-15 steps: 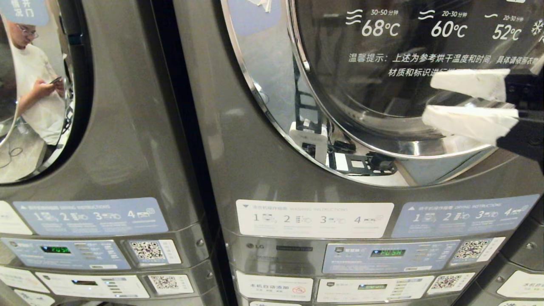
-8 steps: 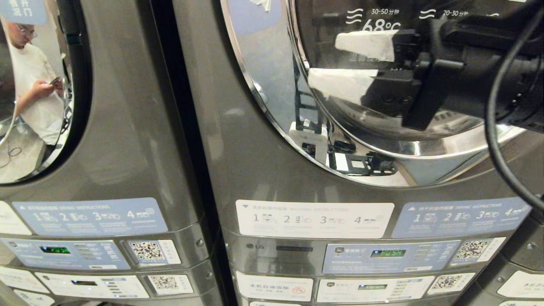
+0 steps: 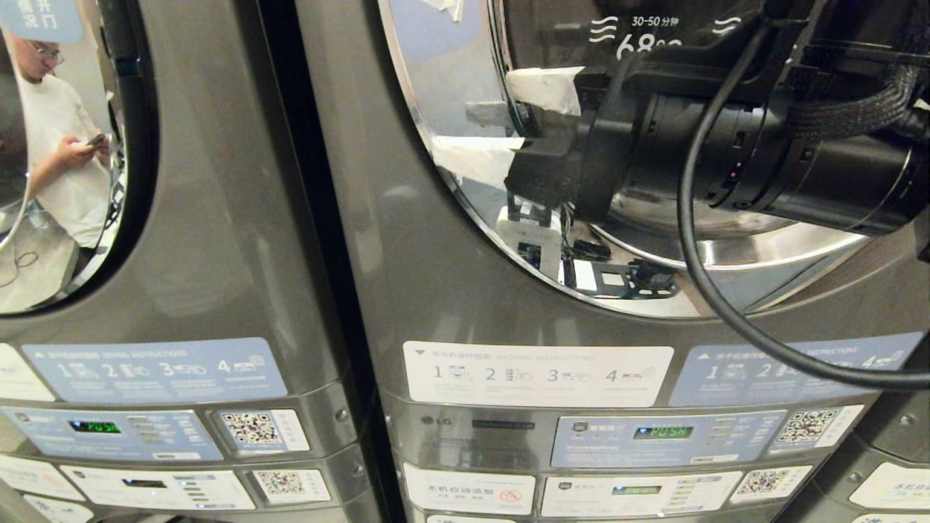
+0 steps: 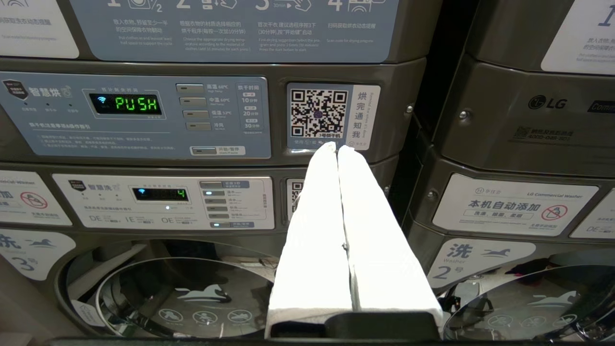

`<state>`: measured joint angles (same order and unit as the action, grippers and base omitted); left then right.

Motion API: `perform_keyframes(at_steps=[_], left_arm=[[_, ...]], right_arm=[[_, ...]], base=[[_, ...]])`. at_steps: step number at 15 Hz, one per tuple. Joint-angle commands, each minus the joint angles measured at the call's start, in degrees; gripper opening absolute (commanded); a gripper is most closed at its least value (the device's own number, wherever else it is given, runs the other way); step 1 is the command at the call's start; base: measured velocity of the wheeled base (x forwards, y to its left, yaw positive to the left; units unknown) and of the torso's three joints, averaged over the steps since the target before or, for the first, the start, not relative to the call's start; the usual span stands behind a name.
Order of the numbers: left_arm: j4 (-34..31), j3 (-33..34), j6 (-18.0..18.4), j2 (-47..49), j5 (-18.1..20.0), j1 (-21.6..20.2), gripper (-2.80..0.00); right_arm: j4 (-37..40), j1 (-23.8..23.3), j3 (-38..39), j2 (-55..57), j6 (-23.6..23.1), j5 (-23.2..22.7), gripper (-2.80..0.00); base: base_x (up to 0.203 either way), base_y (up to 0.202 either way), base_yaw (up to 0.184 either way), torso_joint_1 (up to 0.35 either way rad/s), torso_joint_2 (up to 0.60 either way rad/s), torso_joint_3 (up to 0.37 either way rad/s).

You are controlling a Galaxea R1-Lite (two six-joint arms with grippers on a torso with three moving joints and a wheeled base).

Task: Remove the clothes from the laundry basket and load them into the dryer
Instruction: Open the dryer

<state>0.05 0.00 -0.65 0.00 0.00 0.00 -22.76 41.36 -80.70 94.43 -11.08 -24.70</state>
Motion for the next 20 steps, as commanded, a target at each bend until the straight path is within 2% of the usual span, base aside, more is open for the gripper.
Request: perform_keyframes(at_steps=[1,7,11,17,19,20], left_arm=[[0.0,0.0,0.0,0.0,0.0,0.0,-2.80],[0.0,0.0,0.0,0.0,0.0,0.0,-2.80],[0.0,0.0,0.0,0.0,0.0,0.0,-2.80],[0.0,0.0,0.0,0.0,0.0,0.0,-2.80],[0.0,0.0,0.0,0.0,0.0,0.0,-2.80],[0.0,0.0,0.0,0.0,0.0,0.0,-2.80]], right_arm=[[0.0,0.0,0.0,0.5,-0.1,-0.2,0.00],[3.4,1.7,1.1,-1.9,0.5,-1.0,0.00],[6.9,3.3,4.5,-6.5,0.5,-3.9,0.00],[14.0,4.2,14.8,-19.9,0.6,-7.1,0.00],[15.6,4.1,18.1,-25.6,0.6,-6.8,0.00],[15.9,3.9,19.4,-28.2,0.6,-4.9,0.00]], base=[[0.000,0.000,0.000,0.000,0.00,0.000],[0.000,0.000,0.000,0.000,0.00,0.000],[0.000,0.000,0.000,0.000,0.00,0.000],[0.000,0.000,0.000,0.000,0.00,0.000],[0.000,0.000,0.000,0.000,0.00,0.000],[0.000,0.000,0.000,0.000,0.00,0.000]])
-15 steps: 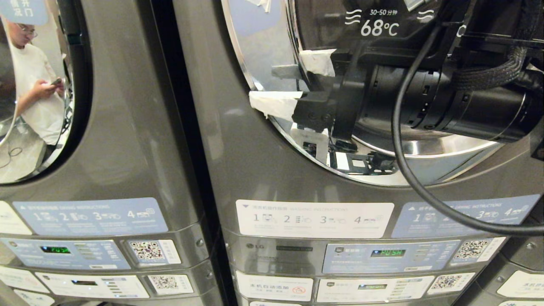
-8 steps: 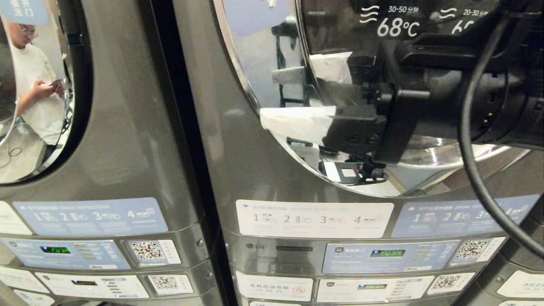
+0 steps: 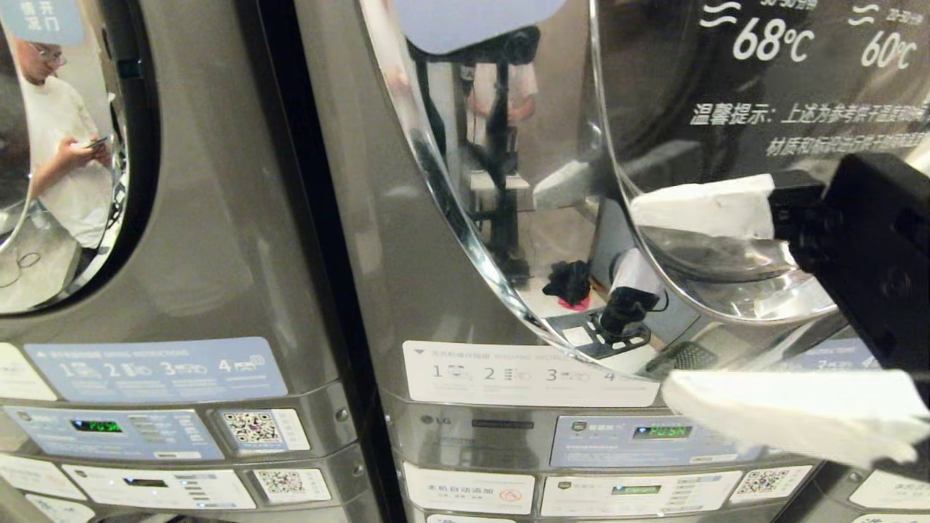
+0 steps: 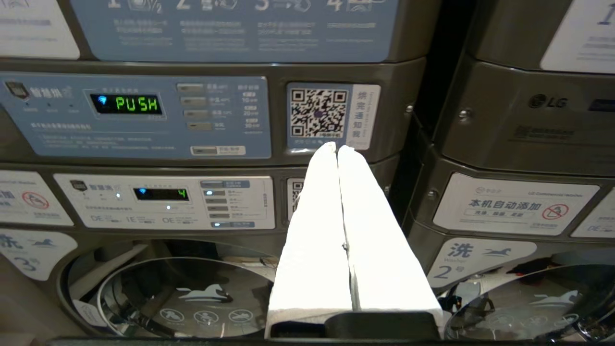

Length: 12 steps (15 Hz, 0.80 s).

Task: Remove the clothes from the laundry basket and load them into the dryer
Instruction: Open the dryer

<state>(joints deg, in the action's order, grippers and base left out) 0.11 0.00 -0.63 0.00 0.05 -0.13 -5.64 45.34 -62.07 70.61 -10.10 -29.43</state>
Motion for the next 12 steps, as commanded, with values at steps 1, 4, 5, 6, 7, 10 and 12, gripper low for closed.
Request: perform_keyframes(at_steps=[1,4,5,6,7,10,12], left_arm=[[0.0,0.0,-0.1,0.0,0.0,0.1,-2.80],[0.0,0.0,-0.1,0.0,0.0,0.1,-2.80],[0.0,0.0,-0.1,0.0,0.0,0.1,-2.80],[0.0,0.0,-0.1,0.0,0.0,0.1,-2.80],[0.0,0.0,-0.1,0.0,0.0,0.1,-2.80],[0.0,0.0,-0.1,0.0,0.0,0.1,-2.80],[0.0,0.0,-0.1,0.0,0.0,0.1,-2.80]], right_arm=[[-1.0,-0.2,1.6,-6.7,0.2,3.3,0.00],[-0.3,-0.4,2.1,-12.6,4.0,9.5,0.00],[1.4,-0.3,2.7,-14.3,4.6,13.4,0.00],[4.0,-0.4,3.5,-16.2,5.5,16.4,0.00],[7.0,-1.1,4.5,-17.8,7.7,19.5,0.00],[14.3,-8.4,7.5,-21.4,16.7,24.4,0.00],[18.3,-12.7,9.7,-23.4,22.6,25.3,0.00]], base=[[0.000,0.000,0.000,0.000,0.00,0.000],[0.000,0.000,0.000,0.000,0.00,0.000],[0.000,0.000,0.000,0.000,0.00,0.000],[0.000,0.000,0.000,0.000,0.00,0.000],[0.000,0.000,0.000,0.000,0.00,0.000],[0.000,0.000,0.000,0.000,0.00,0.000],[0.000,0.000,0.000,0.000,0.00,0.000]])
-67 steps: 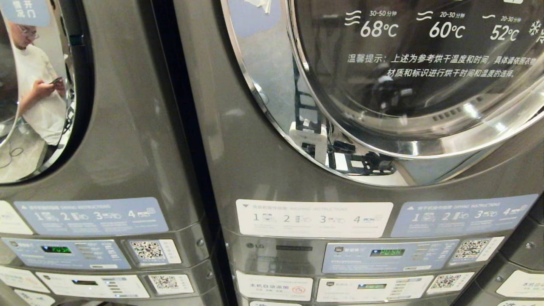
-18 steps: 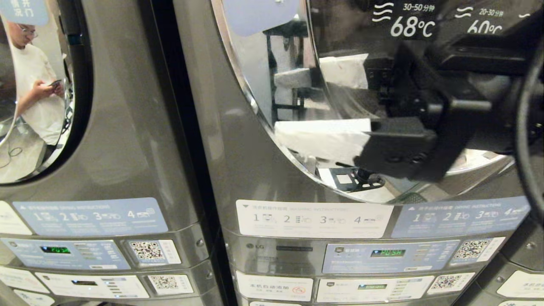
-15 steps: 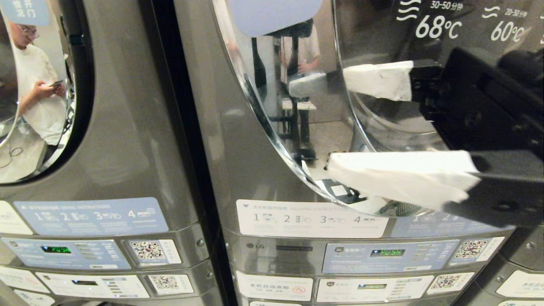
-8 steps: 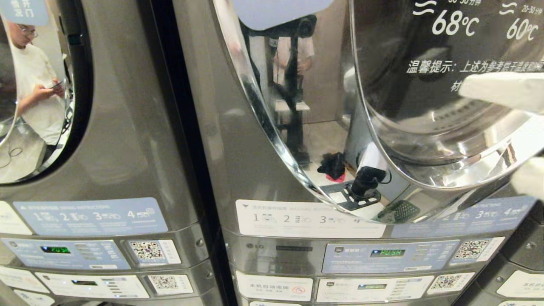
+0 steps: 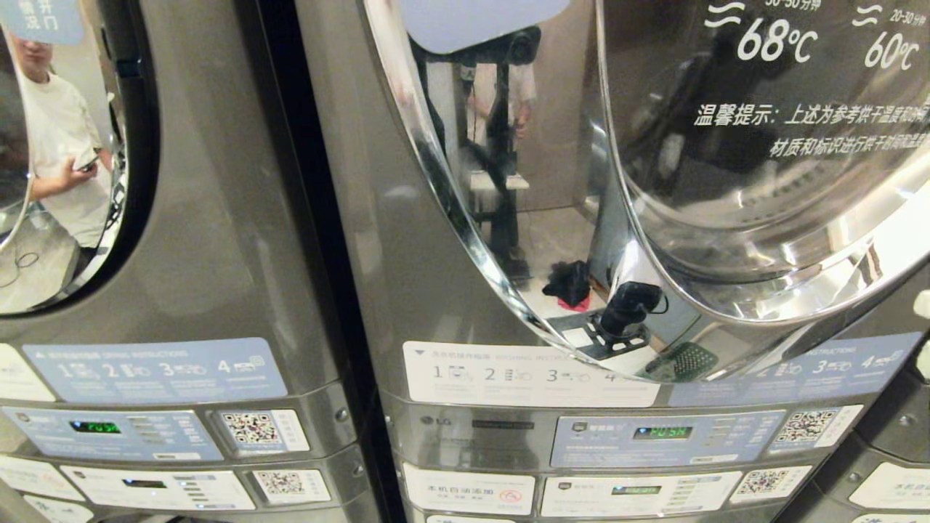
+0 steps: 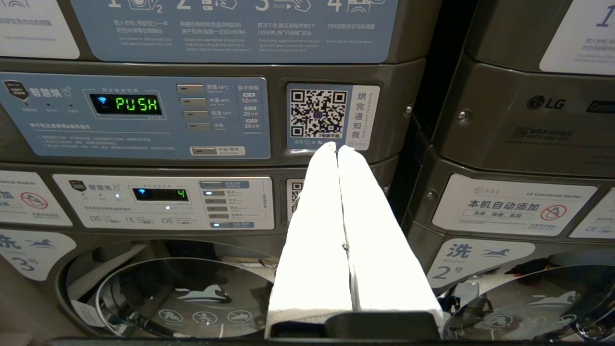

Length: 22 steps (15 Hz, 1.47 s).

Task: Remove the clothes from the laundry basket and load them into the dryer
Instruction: Open the dryer

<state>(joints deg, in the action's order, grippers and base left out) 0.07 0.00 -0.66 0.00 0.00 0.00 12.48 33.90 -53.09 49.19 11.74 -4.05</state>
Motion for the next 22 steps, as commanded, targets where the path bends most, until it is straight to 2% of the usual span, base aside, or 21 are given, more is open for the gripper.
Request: perform_keyframes(at_steps=[1,4,6,9,11,13,14,16,19,22], left_arm=[[0.0,0.0,0.0,0.0,0.0,0.0,-2.80],[0.0,0.0,0.0,0.0,0.0,0.0,-2.80],[0.0,0.0,0.0,0.0,0.0,0.0,-2.80],[0.0,0.0,0.0,0.0,0.0,0.0,-2.80],[0.0,0.0,0.0,0.0,0.0,0.0,-2.80],[0.0,0.0,0.0,0.0,0.0,0.0,-2.80],[0.0,0.0,0.0,0.0,0.0,0.0,-2.80],[0.0,0.0,0.0,0.0,0.0,0.0,-2.80],[0.0,0.0,0.0,0.0,0.0,0.0,-2.80],[0.0,0.0,0.0,0.0,0.0,0.0,-2.80]], right_arm=[[0.5,-4.5,2.2,-2.1,2.0,0.4,0.00],[0.8,-18.8,9.3,-2.3,4.0,1.5,0.00],[0.8,-27.6,16.7,-4.4,5.0,1.6,0.00],[0.8,-31.8,28.3,-15.8,5.1,2.9,0.00],[0.9,-33.8,36.0,-24.4,0.6,5.6,0.00],[2.2,-35.2,39.5,-31.5,-4.9,6.9,0.00],[3.5,-35.2,40.6,-34.5,-8.0,7.2,-2.80],[6.8,-35.0,42.1,-38.5,-13.0,5.9,-2.80],[7.4,-34.4,44.7,-45.6,-14.2,3.7,-2.80],[5.2,-33.9,46.2,-49.2,-20.0,0.4,-2.80]], base=[[0.000,0.000,0.000,0.000,0.00,0.000],[0.000,0.000,0.000,0.000,0.00,0.000],[0.000,0.000,0.000,0.000,0.00,0.000],[0.000,0.000,0.000,0.000,0.00,0.000],[0.000,0.000,0.000,0.000,0.00,0.000],[0.000,0.000,0.000,0.000,0.00,0.000],[0.000,0.000,0.000,0.000,0.00,0.000],[0.000,0.000,0.000,0.000,0.00,0.000],[0.000,0.000,0.000,0.000,0.00,0.000],[0.000,0.000,0.000,0.000,0.00,0.000]])
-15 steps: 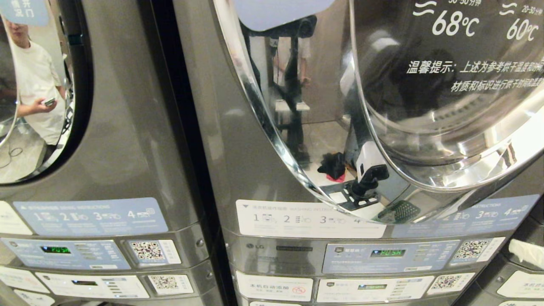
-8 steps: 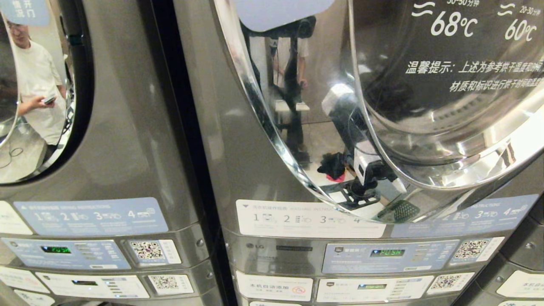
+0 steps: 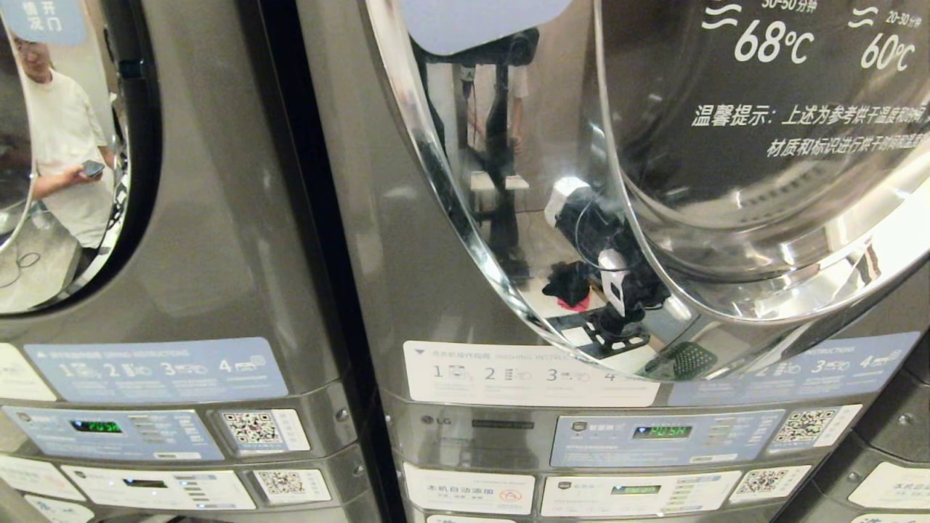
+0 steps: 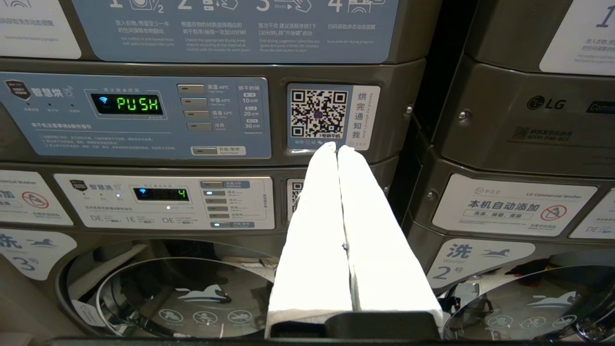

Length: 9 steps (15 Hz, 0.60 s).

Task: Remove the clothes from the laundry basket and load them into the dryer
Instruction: Open the dryer

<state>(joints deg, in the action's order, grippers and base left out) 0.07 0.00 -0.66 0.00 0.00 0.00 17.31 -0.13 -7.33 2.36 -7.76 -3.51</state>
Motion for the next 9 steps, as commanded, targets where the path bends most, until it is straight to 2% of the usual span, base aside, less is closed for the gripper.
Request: perform_keyframes(at_steps=[1,6,9], left_arm=[[0.0,0.0,0.0,0.0,0.0,0.0,-2.80],[0.0,0.0,0.0,0.0,0.0,0.0,-2.80],[-0.1,0.0,0.0,0.0,0.0,0.0,-2.80]], right_arm=[[-0.3,0.1,0.7,-2.4,-0.4,-0.1,-2.80],[-0.4,0.1,0.7,-2.3,0.1,-0.2,-2.80],[-0.4,0.1,0.7,-2.3,2.3,1.0,-2.80]], base=[[0.000,0.000,0.000,0.000,0.00,0.000],[0.000,0.000,0.000,0.000,0.00,0.000],[0.000,0.000,0.000,0.000,0.00,0.000]])
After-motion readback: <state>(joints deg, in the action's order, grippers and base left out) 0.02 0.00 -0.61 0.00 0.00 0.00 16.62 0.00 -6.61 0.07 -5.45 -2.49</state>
